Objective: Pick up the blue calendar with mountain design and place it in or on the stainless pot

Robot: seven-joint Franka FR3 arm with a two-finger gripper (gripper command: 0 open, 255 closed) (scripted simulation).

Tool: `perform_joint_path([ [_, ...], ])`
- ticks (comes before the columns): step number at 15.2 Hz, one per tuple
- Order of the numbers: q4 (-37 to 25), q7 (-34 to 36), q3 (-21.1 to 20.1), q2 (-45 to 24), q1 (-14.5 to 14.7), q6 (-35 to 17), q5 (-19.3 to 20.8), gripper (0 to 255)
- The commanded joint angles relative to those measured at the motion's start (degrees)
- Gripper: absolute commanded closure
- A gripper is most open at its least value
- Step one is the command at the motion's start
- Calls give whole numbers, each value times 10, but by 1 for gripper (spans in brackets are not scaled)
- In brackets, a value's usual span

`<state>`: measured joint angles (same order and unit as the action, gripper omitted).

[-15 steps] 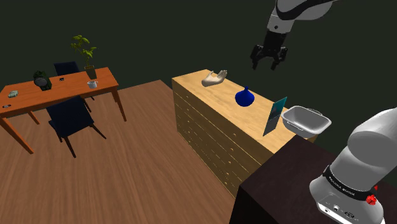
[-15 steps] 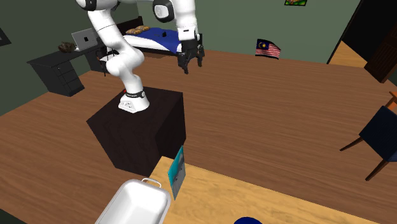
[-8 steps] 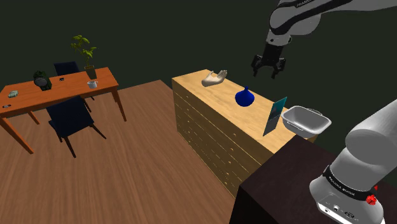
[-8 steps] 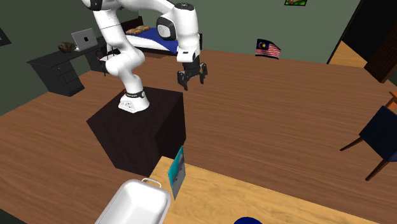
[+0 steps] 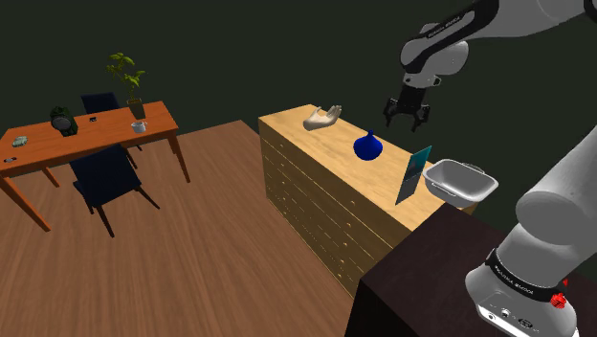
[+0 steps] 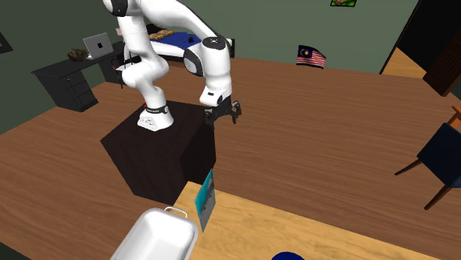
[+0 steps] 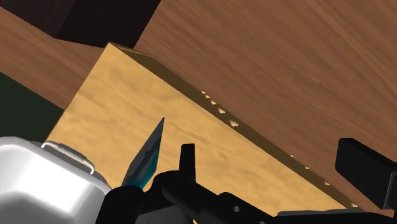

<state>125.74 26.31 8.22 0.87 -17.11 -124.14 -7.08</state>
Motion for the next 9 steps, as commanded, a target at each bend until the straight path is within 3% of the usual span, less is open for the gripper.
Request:
perform_joint_path([
  [1,-9,7,10,-31,-10,-13,-10,0],
  [9,-48,28,42,-153,-53,-54,-62,0],
])
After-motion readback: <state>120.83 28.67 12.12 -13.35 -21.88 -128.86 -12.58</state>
